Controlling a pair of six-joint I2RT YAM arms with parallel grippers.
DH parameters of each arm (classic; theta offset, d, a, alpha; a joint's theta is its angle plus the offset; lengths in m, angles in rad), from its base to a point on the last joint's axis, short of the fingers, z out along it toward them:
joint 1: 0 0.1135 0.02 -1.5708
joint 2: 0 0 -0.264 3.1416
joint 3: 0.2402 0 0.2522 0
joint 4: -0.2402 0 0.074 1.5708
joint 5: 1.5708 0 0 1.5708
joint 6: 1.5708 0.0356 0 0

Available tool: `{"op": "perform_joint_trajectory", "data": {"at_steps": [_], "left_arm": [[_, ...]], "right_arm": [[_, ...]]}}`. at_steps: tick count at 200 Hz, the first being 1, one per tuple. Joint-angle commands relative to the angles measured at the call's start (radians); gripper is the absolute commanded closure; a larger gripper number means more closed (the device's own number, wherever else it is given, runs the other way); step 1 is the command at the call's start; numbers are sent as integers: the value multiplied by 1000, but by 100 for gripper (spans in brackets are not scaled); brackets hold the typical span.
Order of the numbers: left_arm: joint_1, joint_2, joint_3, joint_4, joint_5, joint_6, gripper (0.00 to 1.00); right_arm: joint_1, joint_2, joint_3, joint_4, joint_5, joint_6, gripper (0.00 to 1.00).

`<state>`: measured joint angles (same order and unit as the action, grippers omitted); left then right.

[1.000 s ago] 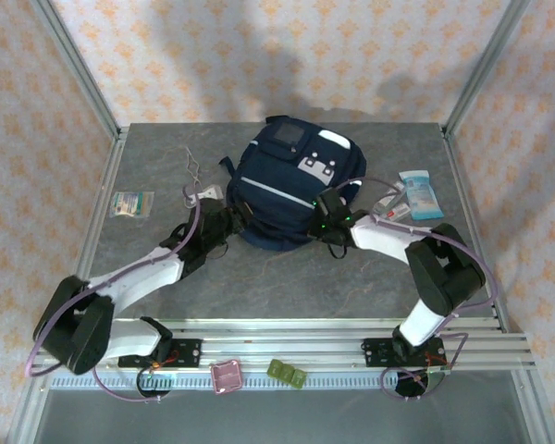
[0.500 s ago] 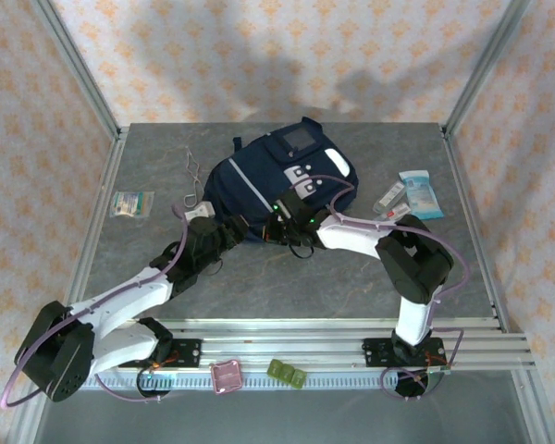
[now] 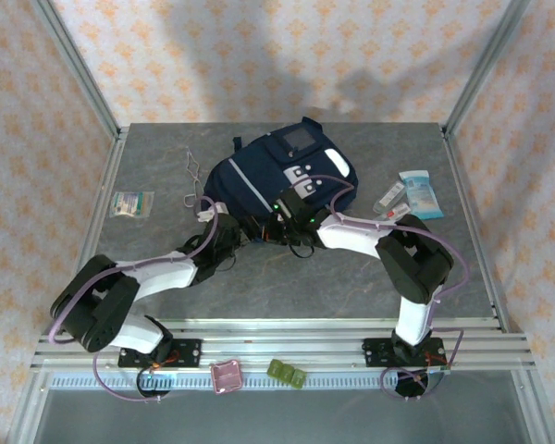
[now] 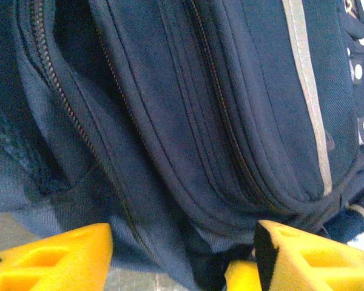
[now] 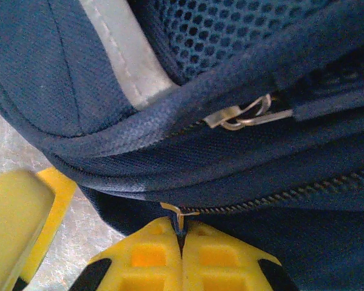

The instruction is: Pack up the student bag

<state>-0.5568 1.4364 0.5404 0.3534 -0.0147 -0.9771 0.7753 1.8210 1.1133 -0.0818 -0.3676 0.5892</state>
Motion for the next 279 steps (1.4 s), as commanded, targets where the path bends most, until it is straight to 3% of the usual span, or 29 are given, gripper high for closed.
{"op": "perform_joint_trajectory", "data": {"at_steps": [1, 9, 16, 93, 146, 203, 264, 279], "left_arm": [[-4, 49, 40, 42, -89, -3, 58], [-3, 67, 48, 26, -112, -7, 85], [5, 83, 53, 0, -127, -21, 100], [85, 132, 17, -14, -97, -36, 100], [98, 135, 19, -6, -68, -16, 100], [115, 154, 129, -76, -66, 101, 100], [187, 231, 337, -191, -96, 232, 100], [187, 203, 343, -207, -97, 238, 82]], "right_arm": [[8, -5, 47, 17, -22, -40, 100], [8, -8, 49, -3, -6, -46, 100], [7, -13, 49, -23, 9, -52, 100], [-121, -63, 35, -314, 267, -10, 100], [-192, -97, 41, -387, 499, -52, 100], [-120, -176, -72, -321, 365, -82, 100], [-31, -208, -104, -52, 27, -66, 100], [-31, -225, -75, -48, -4, -88, 100]]}}
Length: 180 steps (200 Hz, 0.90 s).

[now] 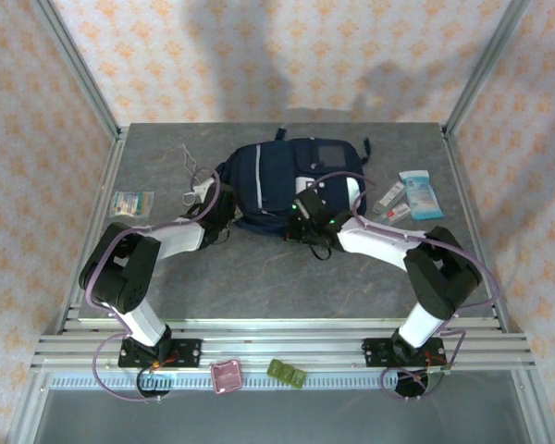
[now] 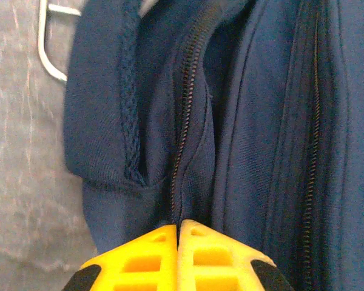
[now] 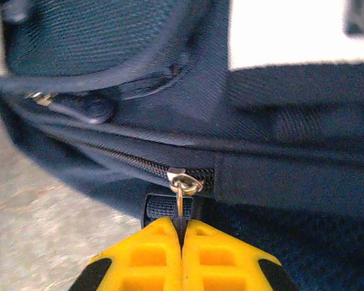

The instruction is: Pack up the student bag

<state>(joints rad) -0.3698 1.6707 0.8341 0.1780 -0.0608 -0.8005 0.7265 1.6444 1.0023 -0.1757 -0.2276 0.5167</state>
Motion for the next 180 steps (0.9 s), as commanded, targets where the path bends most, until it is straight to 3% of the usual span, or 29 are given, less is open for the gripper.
{"op": "perform_joint_trajectory", "data": {"at_steps": [1, 13, 30, 57, 61, 64, 85, 100, 115, 136, 158, 180], "left_arm": [[0, -36, 48, -31, -50, 61, 80], [-3, -86, 21, -20, -37, 55, 60], [-6, -178, -44, 14, -17, 59, 43], [-9, -306, -133, 62, -40, 102, 21], [-8, -320, -144, 70, -50, 112, 6], [-8, -331, -151, 74, -54, 119, 2], [-7, -409, -211, 151, -47, 165, 1], [3, -470, -257, 208, -45, 110, 1], [37, -515, -308, 297, 58, 57, 1], [52, -544, -340, 391, 193, 94, 1], [48, -554, -328, 335, 224, 118, 13], [33, -529, -316, 244, 231, 144, 16]], "right_arm": [[17, -50, 39, 42, -145, -19, 100], [14, -72, 68, 5, -132, -49, 86], [0, -120, 81, -30, -107, -67, 60], [-38, -177, 75, -45, -96, -84, 43], [-45, -180, 73, -46, -95, -85, 42], [-50, -183, 72, -45, -95, -85, 41], [-82, -201, 57, -16, -104, -74, 39], [-102, -212, 45, 22, -127, -57, 39], [-121, -206, 33, 72, -156, -31, 40], [-156, -145, 44, 108, -207, 25, 42], [-191, -56, 54, 168, -279, 83, 52], [-202, 33, 92, 190, -290, 120, 52]]}}
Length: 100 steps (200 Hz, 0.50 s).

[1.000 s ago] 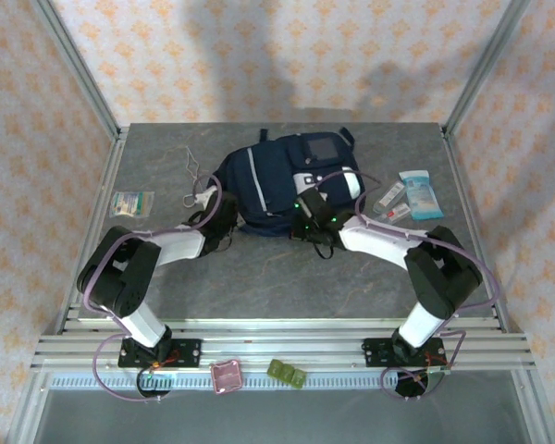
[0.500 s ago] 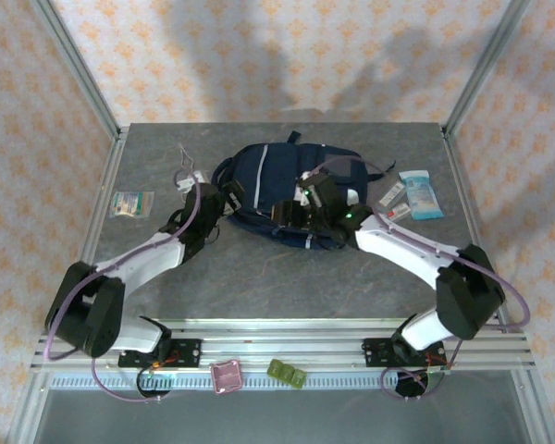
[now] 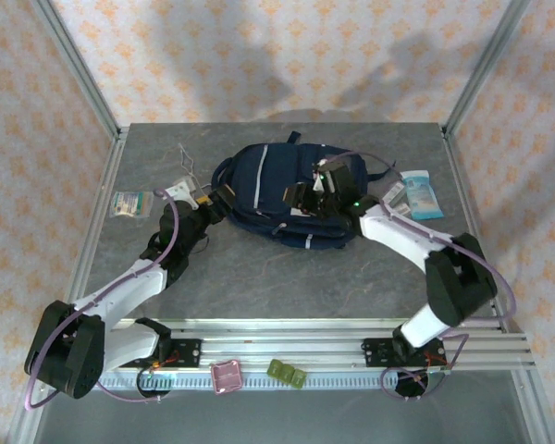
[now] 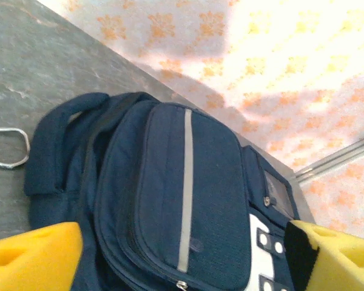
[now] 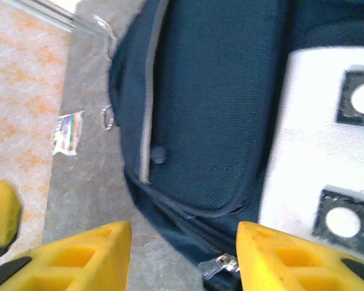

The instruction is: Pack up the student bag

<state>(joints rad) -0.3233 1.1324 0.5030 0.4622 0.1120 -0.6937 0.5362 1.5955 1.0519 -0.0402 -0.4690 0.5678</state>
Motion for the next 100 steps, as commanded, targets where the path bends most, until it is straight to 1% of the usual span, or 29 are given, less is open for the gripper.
{"op": "perform_joint_trajectory", "data": {"at_steps": [1, 15, 47, 61, 69, 81, 97, 100], "left_arm": [[-15, 10, 14, -41, 60, 37, 16], [-36, 19, -1, -43, 48, 37, 17], [-94, 20, -8, -53, -14, 62, 16], [-112, 34, 2, -66, -27, 76, 16], [-116, 46, 7, -75, -28, 81, 17], [-123, 62, 14, -86, -26, 87, 17], [-134, 79, 27, -106, -38, 100, 17], [-137, 81, 30, -110, -41, 101, 17]], "right_arm": [[-12, 85, 44, 54, -49, 70, 52], [-11, 134, 75, 72, -71, 85, 53], [-13, 223, 139, 55, -46, 133, 54], [-19, 255, 148, 90, -72, 178, 60], [-21, 271, 160, 87, -67, 197, 63], [-21, 307, 201, 27, -31, 217, 64], [-22, 372, 276, -109, 16, 231, 64], [-22, 384, 285, -124, 19, 233, 66]]}}
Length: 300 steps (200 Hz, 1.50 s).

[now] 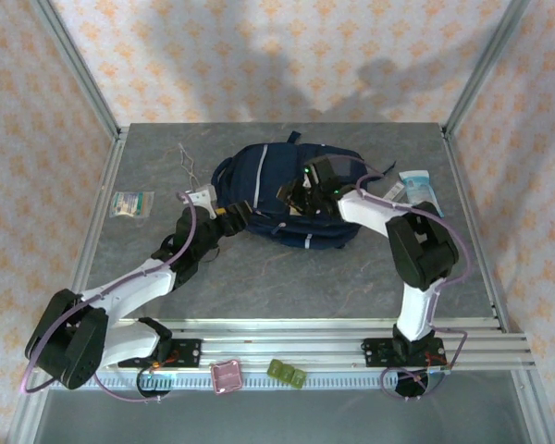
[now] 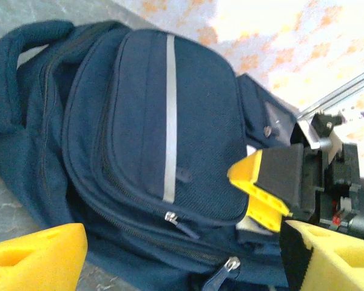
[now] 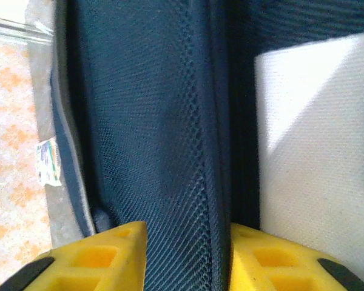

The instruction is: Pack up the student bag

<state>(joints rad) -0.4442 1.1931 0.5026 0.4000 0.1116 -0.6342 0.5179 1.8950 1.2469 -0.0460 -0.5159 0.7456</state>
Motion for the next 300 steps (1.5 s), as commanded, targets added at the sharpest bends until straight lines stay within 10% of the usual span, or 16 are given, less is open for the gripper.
{"op": "perform_joint_trajectory", "data": {"at_steps": [1, 22, 87, 257, 285, 300], "left_arm": [[-18, 21, 31, -49, -43, 42, 17], [-29, 42, 47, -65, -52, 70, 18], [-41, 68, 134, -128, -16, 160, 38], [-128, 267, 255, -135, -45, 184, 32], [-129, 295, 240, -143, -78, 186, 67], [-129, 297, 245, -155, -98, 180, 67]], "right_arm": [[-4, 88, 92, -122, 66, 55, 67], [-5, 139, 111, -161, 62, 66, 100], [-10, -23, 199, -129, -43, -1, 100], [-57, -192, 139, -23, -188, 63, 100], [-59, -191, 146, -20, -196, 63, 100], [-59, -190, 147, -22, -196, 63, 100]]}}
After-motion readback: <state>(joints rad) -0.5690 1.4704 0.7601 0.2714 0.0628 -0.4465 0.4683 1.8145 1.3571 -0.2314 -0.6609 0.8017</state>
